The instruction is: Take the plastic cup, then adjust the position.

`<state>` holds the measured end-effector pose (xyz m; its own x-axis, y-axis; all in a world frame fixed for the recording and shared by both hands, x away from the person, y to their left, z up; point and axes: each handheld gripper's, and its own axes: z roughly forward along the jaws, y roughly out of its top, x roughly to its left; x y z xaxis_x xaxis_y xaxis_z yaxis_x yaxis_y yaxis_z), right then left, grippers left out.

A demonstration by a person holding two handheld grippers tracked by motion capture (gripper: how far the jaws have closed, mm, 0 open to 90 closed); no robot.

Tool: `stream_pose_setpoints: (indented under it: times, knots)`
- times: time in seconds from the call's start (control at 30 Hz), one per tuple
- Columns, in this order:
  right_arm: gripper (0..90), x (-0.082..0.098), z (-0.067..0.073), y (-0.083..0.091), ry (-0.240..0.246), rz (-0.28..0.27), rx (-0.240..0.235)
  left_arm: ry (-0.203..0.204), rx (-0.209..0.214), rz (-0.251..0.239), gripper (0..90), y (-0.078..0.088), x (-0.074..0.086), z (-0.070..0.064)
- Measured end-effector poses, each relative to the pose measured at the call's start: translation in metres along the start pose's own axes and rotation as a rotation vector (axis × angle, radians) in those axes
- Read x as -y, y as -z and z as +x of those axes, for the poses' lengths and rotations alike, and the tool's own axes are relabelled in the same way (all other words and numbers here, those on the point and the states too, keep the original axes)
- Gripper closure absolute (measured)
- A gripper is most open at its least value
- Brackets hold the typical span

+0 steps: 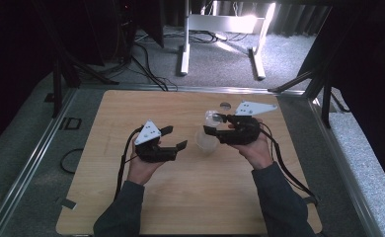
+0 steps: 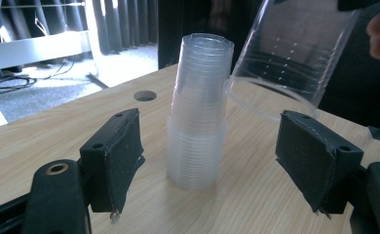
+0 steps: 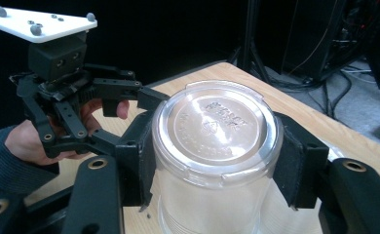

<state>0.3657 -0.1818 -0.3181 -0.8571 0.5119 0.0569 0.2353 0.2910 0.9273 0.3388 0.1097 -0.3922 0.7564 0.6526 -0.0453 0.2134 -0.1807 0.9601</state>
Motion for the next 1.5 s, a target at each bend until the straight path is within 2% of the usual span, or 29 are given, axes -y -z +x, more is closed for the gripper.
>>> stream_pose_setpoints:
  times: [0.13,0.37,0.6,0.67,0.77,0.87,0.97,1.07,1.17,1.33,1.5]
  knots:
    - [40.9,0.009,-0.003,-0.003,-0.005,0.028,0.012,0.000,0.004,0.011,25.0,0.000,0.001,0.000]
    - [40.9,0.013,-0.006,-0.002,-0.031,0.019,0.003,-0.002,0.023,0.016,24.5,-0.001,0.002,-0.003]
    - [40.9,0.016,-0.006,-0.005,-0.044,0.016,-0.008,-0.023,0.040,-0.016,23.7,0.001,-0.003,-0.012]
    - [40.9,0.016,-0.006,-0.006,-0.051,0.013,-0.015,-0.021,0.043,-0.023,23.6,0.002,-0.004,-0.013]
    - [40.9,0.017,-0.006,-0.009,-0.061,0.010,-0.024,-0.005,0.070,-0.022,23.0,0.000,-0.004,-0.013]
    - [41.0,0.018,-0.006,-0.010,-0.068,0.008,-0.026,-0.012,0.072,-0.022,22.2,-0.001,-0.003,-0.015]
    - [41.0,0.019,-0.005,-0.013,-0.082,0.001,-0.038,-0.029,0.078,-0.029,22.2,-0.004,-0.002,-0.019]
    - [41.0,0.020,-0.005,-0.015,-0.090,-0.001,-0.048,-0.027,0.087,-0.029,21.7,-0.007,-0.002,-0.021]
    - [41.0,0.020,-0.005,-0.017,-0.110,-0.011,-0.073,-0.020,0.115,-0.034,20.2,-0.012,-0.002,-0.023]
    - [41.0,0.020,-0.006,-0.016,-0.132,-0.028,-0.107,-0.025,0.121,-0.030,18.9,-0.018,-0.002,-0.024]
    - [40.9,0.023,-0.006,-0.018,-0.144,-0.020,-0.119,-0.036,0.131,-0.029,18.2,-0.025,-0.003,-0.026]
